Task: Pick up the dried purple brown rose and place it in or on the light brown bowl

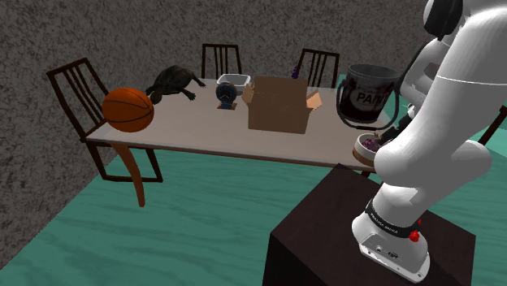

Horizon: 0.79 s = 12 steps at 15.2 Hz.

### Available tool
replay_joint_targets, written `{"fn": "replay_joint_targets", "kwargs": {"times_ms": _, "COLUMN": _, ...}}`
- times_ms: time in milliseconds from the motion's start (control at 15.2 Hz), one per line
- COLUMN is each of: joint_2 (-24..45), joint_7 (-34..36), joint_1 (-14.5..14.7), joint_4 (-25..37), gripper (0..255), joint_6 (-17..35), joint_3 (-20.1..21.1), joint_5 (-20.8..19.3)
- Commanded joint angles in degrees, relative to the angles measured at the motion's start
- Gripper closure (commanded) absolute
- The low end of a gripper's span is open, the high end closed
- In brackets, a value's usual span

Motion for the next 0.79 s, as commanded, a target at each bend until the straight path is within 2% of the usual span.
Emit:
{"fn": "replay_joint_targets", "kwargs": {"times_ms": 0, "joint_2": 2.4, "joint_7": -0.8, "joint_1": 0.3, "joint_4": -0.1, "gripper": 0, "joint_6": 0.5, "joint_3": 1.0, "joint_5": 1.1}}
{"fn": "replay_joint_targets", "kwargs": {"times_ms": 396, "joint_2": 2.4, "joint_7": -0.8, "joint_1": 0.3, "joint_4": -0.1, "gripper": 0, "joint_6": 0.5, "joint_3": 1.1, "joint_5": 1.0}}
{"fn": "replay_joint_targets", "kwargs": {"times_ms": 462, "joint_2": 1.9, "joint_7": -0.2, "joint_1": 0.0, "joint_4": 0.5, "gripper": 255, "joint_6": -0.3, "joint_3": 0.4, "joint_5": -0.3}}
{"fn": "replay_joint_targets", "kwargs": {"times_ms": 726, "joint_2": 2.6, "joint_7": -0.2, "joint_1": -0.1, "joint_4": 1.4, "gripper": 255, "joint_6": -0.8, "joint_3": 0.6, "joint_5": 0.0}}
